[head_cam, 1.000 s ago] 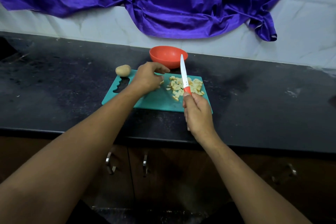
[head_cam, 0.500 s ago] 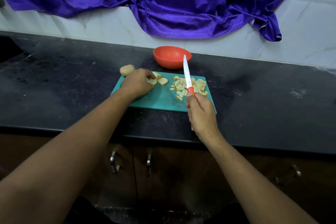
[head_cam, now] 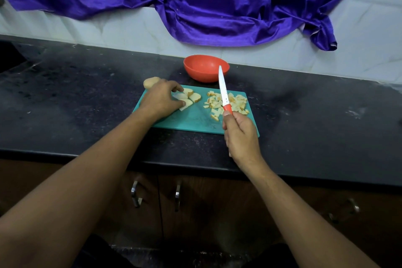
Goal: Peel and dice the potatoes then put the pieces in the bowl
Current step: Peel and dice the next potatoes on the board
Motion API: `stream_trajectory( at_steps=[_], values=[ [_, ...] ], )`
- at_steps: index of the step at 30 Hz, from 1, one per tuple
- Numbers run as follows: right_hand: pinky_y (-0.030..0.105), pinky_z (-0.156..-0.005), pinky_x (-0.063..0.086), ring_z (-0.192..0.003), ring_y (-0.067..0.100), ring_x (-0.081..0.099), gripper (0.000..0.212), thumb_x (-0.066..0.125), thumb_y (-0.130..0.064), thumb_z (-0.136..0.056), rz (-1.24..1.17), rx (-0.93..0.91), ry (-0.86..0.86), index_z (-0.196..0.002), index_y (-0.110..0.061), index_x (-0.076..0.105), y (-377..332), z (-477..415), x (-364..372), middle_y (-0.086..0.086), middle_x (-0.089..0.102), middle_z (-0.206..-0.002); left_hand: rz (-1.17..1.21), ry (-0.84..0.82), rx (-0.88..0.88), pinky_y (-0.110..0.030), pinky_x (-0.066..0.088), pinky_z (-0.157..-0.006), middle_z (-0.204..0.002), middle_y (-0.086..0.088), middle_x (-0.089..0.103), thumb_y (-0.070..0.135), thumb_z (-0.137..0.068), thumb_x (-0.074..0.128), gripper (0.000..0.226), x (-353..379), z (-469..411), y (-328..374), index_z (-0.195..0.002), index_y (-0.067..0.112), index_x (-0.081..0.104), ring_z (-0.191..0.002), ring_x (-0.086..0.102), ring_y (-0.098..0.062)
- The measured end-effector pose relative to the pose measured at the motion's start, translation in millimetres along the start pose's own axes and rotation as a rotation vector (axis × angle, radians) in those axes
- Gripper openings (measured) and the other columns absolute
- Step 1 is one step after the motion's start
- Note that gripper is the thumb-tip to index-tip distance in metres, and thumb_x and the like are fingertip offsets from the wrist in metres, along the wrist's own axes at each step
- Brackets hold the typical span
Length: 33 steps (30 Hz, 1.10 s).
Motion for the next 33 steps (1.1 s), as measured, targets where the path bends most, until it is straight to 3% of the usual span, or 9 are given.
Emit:
stream_trajectory(
  at_steps=[2, 4, 15, 20, 24, 29, 33],
  values=[
    [0.035, -0.046, 0.032, -0.051, 0.014, 0.038, 0.038, 0.049, -0.034, -0.108, 0.002, 0.001, -0.003, -0.074, -0.019, 0.057, 0, 0, 0, -0.007, 0.045, -0.056, -0.101, -0.071, -0.005, -0.036, 0.044, -0.1, -0.139, -0.004, 0.056, 0.044, -0.086, 0.078, 0.056, 8, -5, -1, -0.135, 0.023, 0.062, -0.126, 0.054, -0.023],
    [0.035, -0.045, 0.032, -0.05, 0.014, 0.038, 0.037, 0.049, -0.034, -0.108, 0.004, 0.002, -0.007, -0.075, -0.018, 0.057, 0, 0, 0, -0.007, 0.045, -0.056, -0.147, -0.154, -0.001, -0.041, 0.046, -0.104, -0.139, -0.005, 0.059, 0.052, -0.086, 0.075, 0.063, 15, -11, 1, -0.138, 0.02, 0.059, -0.127, 0.055, -0.024],
    [0.036, -0.047, 0.033, -0.051, 0.015, 0.039, 0.038, 0.048, -0.034, -0.108, 0.019, 0.0, -0.014, -0.075, -0.017, 0.057, -2, 1, 1, -0.005, 0.045, -0.057, -0.046, -0.253, -0.06, -0.038, 0.052, -0.096, -0.106, 0.005, 0.068, 0.054, -0.082, 0.079, 0.053, 19, -10, 1, -0.125, 0.023, 0.07, -0.105, 0.063, -0.016],
    [0.035, -0.046, 0.032, -0.051, 0.015, 0.039, 0.037, 0.048, -0.034, -0.108, 0.015, 0.005, -0.012, -0.076, -0.017, 0.057, -2, 1, 1, -0.005, 0.045, -0.057, 0.067, -0.249, -0.101, -0.027, 0.043, -0.083, -0.093, 0.015, 0.064, 0.042, -0.084, 0.081, 0.028, 22, -7, -4, -0.105, 0.027, 0.069, -0.095, 0.06, -0.009],
    [0.035, -0.047, 0.033, -0.052, 0.015, 0.04, 0.037, 0.048, -0.035, -0.108, 0.021, 0.01, -0.012, -0.076, -0.019, 0.057, -1, 0, 1, -0.005, 0.046, -0.058, 0.163, -0.271, -0.145, -0.038, 0.053, -0.097, -0.102, 0.006, 0.068, 0.031, -0.078, 0.085, 0.034, 23, -7, -8, -0.105, 0.026, 0.066, -0.102, 0.064, -0.014],
    [0.036, -0.047, 0.033, -0.051, 0.014, 0.04, 0.037, 0.048, -0.035, -0.108, 0.019, 0.01, -0.011, -0.076, -0.019, 0.057, 0, 0, 1, -0.005, 0.046, -0.058, 0.28, -0.225, -0.069, -0.038, 0.057, -0.093, -0.099, -0.003, 0.071, 0.02, -0.079, 0.086, 0.03, 21, 1, -1, -0.103, 0.026, 0.069, -0.096, 0.069, -0.02],
    [0.035, -0.048, 0.035, -0.052, 0.014, 0.041, 0.037, 0.048, -0.036, -0.108, 0.03, 0.005, -0.009, -0.076, -0.02, 0.058, -1, 1, 1, -0.005, 0.047, -0.058, 0.351, -0.139, 0.059, -0.019, 0.055, -0.08, -0.095, 0.0, 0.073, 0.014, -0.084, 0.082, 0.02, 13, 16, 7, -0.099, 0.023, 0.073, -0.086, 0.067, -0.013]
  ],
)
Point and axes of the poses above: each hand's wrist, its own z-axis away from the middle knuckle, its own x-axis out of the palm, y = z × x, the point moved 10 cm from there along -z, towards the middle knuckle
